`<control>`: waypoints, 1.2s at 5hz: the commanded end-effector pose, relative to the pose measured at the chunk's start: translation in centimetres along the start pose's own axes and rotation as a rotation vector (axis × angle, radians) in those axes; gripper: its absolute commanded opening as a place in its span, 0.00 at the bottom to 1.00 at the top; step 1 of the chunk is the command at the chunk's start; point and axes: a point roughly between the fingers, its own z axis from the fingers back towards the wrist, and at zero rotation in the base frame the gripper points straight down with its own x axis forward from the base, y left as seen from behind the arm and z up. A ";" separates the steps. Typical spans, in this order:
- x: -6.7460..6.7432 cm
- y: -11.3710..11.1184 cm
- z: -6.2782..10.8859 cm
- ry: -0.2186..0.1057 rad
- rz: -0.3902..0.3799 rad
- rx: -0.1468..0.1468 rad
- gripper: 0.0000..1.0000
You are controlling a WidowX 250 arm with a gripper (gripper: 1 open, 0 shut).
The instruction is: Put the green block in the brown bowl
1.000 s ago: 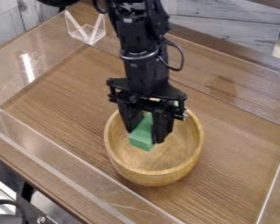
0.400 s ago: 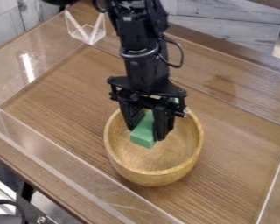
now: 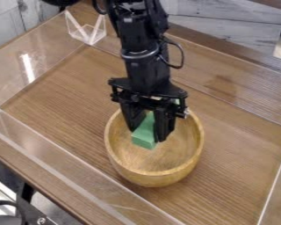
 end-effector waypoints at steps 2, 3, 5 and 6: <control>1.5 0.0 1.4 -0.065 -0.009 -0.010 0.00; 1.6 0.0 1.3 -0.065 -0.009 -0.013 0.00; 1.8 0.1 1.3 -0.067 -0.008 -0.020 0.00; 1.9 0.2 1.3 -0.068 -0.008 -0.023 0.00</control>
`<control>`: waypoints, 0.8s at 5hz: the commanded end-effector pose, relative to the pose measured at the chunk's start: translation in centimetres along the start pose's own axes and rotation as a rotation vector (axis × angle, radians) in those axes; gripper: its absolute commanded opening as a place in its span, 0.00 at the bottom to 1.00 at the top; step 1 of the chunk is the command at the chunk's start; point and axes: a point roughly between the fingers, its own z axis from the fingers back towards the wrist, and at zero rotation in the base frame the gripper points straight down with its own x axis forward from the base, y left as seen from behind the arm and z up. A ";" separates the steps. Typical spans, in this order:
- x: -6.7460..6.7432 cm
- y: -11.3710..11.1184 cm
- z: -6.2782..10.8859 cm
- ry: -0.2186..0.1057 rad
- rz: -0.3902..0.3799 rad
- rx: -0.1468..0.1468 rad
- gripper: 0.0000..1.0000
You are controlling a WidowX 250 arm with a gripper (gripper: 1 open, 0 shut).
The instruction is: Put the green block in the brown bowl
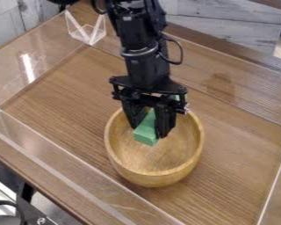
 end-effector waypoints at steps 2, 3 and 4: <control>1.4 0.0 1.3 -0.059 -0.008 -0.008 0.00; 1.5 0.1 1.2 -0.059 -0.008 -0.012 0.00; 1.5 0.1 1.2 -0.059 -0.008 -0.015 0.00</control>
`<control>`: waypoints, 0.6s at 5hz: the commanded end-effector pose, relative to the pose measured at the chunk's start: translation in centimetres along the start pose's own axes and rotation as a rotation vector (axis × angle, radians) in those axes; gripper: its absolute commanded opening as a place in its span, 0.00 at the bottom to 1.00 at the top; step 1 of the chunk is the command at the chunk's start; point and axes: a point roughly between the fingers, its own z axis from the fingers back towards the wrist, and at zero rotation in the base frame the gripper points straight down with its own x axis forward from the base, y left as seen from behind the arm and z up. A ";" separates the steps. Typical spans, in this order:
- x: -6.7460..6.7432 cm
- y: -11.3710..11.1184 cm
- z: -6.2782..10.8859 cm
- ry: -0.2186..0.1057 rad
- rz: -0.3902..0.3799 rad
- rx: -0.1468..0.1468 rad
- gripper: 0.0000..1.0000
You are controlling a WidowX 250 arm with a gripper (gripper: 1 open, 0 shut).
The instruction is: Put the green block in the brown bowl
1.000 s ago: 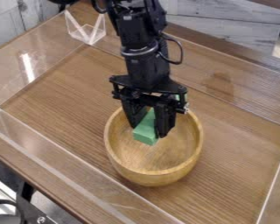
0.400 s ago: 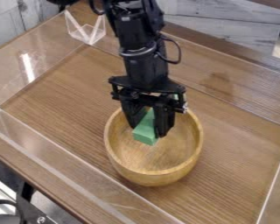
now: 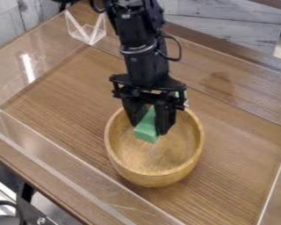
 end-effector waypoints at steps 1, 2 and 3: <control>1.2 -0.1 1.3 -0.061 -0.017 -0.003 0.00; 1.3 0.0 1.2 -0.061 -0.019 -0.006 0.00; 1.4 0.1 1.2 -0.061 -0.020 -0.009 0.00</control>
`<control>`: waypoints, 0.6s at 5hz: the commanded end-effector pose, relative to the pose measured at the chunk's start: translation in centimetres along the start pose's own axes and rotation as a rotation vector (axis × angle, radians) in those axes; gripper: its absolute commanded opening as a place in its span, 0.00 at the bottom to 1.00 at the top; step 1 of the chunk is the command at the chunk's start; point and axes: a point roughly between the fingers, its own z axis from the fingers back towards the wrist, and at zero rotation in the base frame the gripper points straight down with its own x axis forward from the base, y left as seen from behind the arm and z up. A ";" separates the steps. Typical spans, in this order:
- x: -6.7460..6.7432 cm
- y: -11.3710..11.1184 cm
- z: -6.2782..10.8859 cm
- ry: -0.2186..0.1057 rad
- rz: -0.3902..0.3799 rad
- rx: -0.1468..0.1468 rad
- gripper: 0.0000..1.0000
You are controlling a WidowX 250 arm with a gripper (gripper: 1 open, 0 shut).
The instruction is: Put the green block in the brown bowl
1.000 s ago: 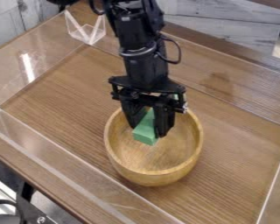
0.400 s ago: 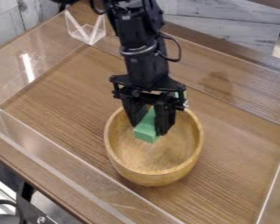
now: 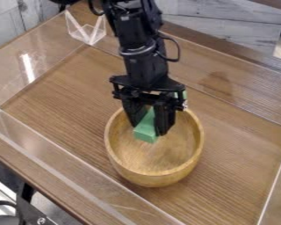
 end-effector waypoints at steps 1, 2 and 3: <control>1.3 0.0 1.2 -0.054 -0.010 0.000 0.00; 1.3 0.1 1.1 -0.052 -0.012 -0.001 0.00; 1.3 0.2 1.0 -0.051 -0.013 -0.003 0.00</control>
